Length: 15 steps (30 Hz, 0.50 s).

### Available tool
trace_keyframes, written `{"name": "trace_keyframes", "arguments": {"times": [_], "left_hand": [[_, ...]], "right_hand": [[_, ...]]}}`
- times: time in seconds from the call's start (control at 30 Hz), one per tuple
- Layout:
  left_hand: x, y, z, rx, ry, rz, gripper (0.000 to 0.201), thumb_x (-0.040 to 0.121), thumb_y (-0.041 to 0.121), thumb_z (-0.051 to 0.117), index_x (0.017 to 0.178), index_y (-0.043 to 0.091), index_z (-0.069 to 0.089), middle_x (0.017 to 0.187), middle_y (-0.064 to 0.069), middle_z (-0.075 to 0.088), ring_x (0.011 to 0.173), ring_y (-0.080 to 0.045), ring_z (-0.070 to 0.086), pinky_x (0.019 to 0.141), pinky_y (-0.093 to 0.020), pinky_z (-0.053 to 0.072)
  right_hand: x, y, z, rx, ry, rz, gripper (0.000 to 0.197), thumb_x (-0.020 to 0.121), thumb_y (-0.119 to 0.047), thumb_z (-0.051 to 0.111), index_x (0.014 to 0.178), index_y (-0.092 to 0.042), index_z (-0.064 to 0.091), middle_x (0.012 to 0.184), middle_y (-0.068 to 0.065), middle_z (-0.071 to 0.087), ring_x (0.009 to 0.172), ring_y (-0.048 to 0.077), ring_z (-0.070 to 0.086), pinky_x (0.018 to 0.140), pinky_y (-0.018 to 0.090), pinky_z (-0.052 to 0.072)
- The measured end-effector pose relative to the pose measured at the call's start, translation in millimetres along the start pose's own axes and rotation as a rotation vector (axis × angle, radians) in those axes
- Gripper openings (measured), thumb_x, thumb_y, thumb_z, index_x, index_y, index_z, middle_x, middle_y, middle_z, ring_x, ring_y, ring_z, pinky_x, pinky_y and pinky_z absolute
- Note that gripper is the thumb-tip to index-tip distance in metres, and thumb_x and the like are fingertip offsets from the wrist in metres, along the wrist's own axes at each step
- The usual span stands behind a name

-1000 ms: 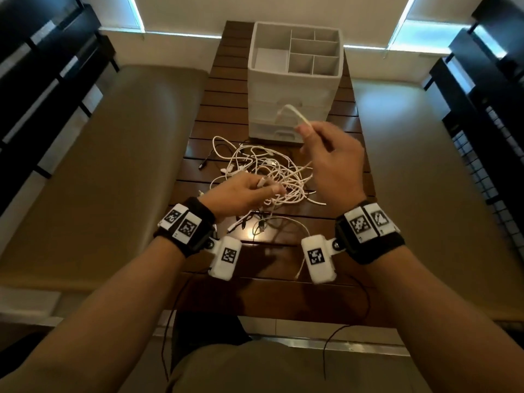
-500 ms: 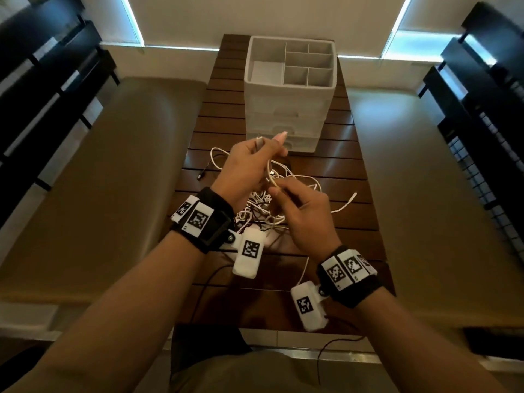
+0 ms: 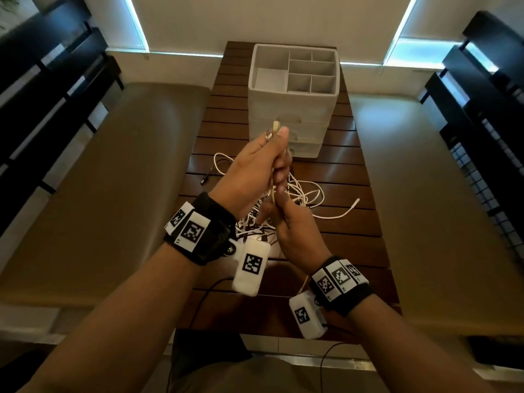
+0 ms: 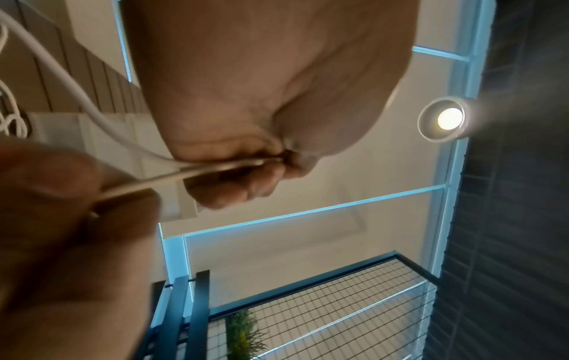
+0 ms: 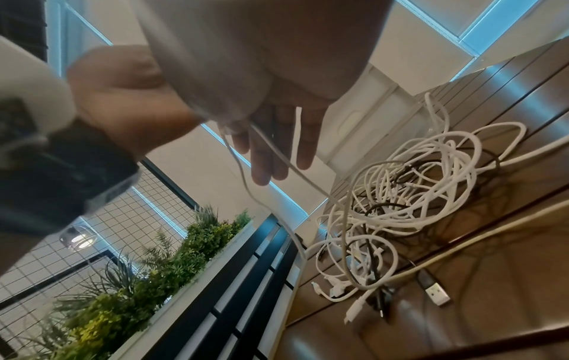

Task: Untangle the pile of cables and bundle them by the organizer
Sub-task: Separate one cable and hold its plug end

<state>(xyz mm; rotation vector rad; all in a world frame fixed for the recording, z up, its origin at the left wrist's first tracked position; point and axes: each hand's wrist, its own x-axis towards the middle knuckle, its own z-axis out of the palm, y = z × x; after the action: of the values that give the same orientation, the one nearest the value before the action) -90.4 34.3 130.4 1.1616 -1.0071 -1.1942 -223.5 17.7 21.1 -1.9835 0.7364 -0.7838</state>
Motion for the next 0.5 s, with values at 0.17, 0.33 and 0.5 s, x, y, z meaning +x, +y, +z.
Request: {"name": "trace_keyframes", "arguments": {"times": [0.17, 0.33, 0.5], "left_hand": [[-6.4, 34.1, 5.6, -0.057, -0.017, 0.046, 0.040, 0.114, 0.028, 0.040, 0.074, 0.023, 0.040, 0.061, 0.007, 0.031, 0.049, -0.011, 0.021, 0.040, -0.022, 0.023], [-9.1, 97.2, 6.4, -0.015, -0.035, 0.245, 0.043, 0.114, 0.029, 0.035, 0.071, 0.025, 0.033, 0.056, 0.010, 0.027, 0.045, -0.012, 0.019, 0.040, -0.025, 0.021], [-6.3, 127.0, 5.6, 0.078, -0.159, 0.411, 0.041, 0.111, 0.018, 0.016, 0.071, 0.023, 0.025, 0.056, 0.013, 0.025, 0.046, -0.005, 0.020, 0.044, -0.019, 0.022]], "right_hand": [[-1.8, 11.6, 13.4, 0.021, -0.038, 0.060, 0.023, 0.112, -0.029, 0.041, 0.093, -0.021, 0.051, 0.077, -0.004, 0.061, 0.069, 0.015, 0.057, 0.070, 0.045, 0.049], [-6.3, 28.2, 20.6, -0.060, -0.054, 0.107, 0.020, 0.110, -0.029, 0.039, 0.104, -0.016, 0.054, 0.089, 0.005, 0.067, 0.078, 0.027, 0.066, 0.070, 0.051, 0.054], [20.2, 27.0, 14.5, -0.153, -0.085, 0.155, 0.022, 0.108, -0.017, 0.040, 0.111, -0.007, 0.060, 0.097, 0.015, 0.070, 0.088, 0.035, 0.066, 0.078, 0.055, 0.056]]}}
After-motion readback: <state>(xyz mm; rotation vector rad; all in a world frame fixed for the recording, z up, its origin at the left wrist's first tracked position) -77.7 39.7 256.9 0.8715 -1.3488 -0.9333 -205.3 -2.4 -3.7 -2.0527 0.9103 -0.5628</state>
